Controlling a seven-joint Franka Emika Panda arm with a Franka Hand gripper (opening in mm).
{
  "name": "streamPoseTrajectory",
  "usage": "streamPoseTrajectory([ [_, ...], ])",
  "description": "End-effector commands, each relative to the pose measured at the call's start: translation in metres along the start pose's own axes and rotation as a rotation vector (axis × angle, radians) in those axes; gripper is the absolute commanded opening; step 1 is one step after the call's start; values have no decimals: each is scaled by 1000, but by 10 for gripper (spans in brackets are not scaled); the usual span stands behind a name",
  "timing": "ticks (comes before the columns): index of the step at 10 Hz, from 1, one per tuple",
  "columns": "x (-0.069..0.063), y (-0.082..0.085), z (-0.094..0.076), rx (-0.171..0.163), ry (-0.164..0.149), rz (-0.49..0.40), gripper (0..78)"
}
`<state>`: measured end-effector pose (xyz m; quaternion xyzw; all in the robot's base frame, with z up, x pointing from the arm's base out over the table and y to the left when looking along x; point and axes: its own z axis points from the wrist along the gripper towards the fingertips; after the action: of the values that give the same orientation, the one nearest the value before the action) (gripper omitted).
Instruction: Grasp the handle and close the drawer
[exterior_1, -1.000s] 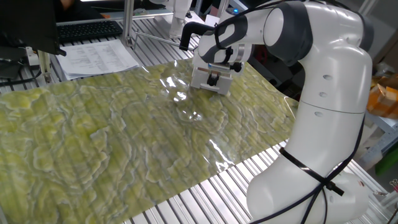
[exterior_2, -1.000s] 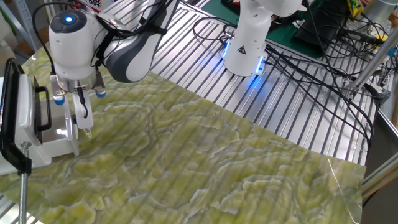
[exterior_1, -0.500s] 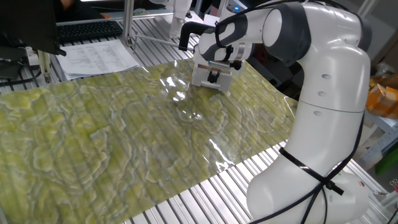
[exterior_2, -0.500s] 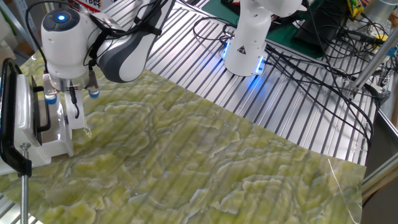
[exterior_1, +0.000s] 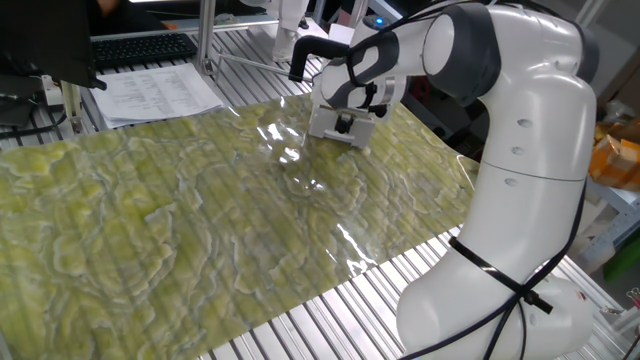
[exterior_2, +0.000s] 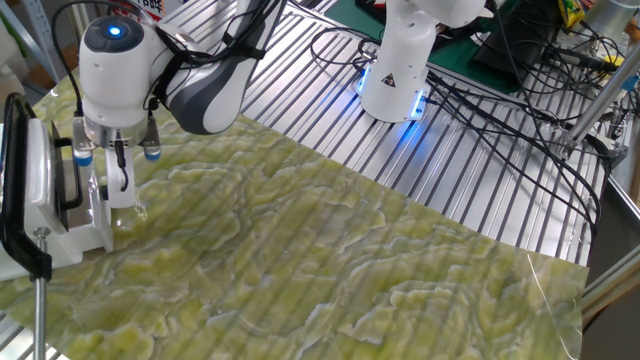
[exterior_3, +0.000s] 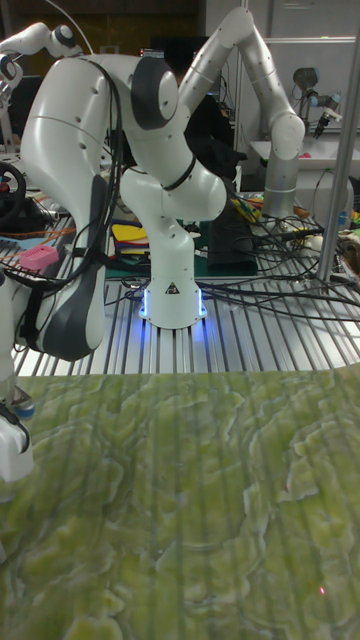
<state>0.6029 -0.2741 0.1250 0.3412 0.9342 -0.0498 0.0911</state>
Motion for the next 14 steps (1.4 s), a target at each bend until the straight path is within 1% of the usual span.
streamPoseTrajectory([
  [1,-23,-11,6,6,-107,31,11],
  [2,-25,-12,7,5,-116,34,11],
  [3,-30,-13,7,6,-131,41,11],
  [4,-30,-13,7,5,-132,42,11],
  [5,-36,-13,6,11,-144,55,11],
  [7,-44,-14,9,7,-160,66,11],
  [8,-47,-15,15,2,-173,71,11],
  [9,-49,-14,26,1,-205,77,11],
  [10,-48,-14,29,3,-215,78,11],
  [11,-45,-16,32,7,-208,90,11],
  [12,-45,-16,32,7,-206,87,11],
  [13,-51,-17,29,10,-207,84,11],
  [14,-51,-17,28,11,-209,83,11],
])
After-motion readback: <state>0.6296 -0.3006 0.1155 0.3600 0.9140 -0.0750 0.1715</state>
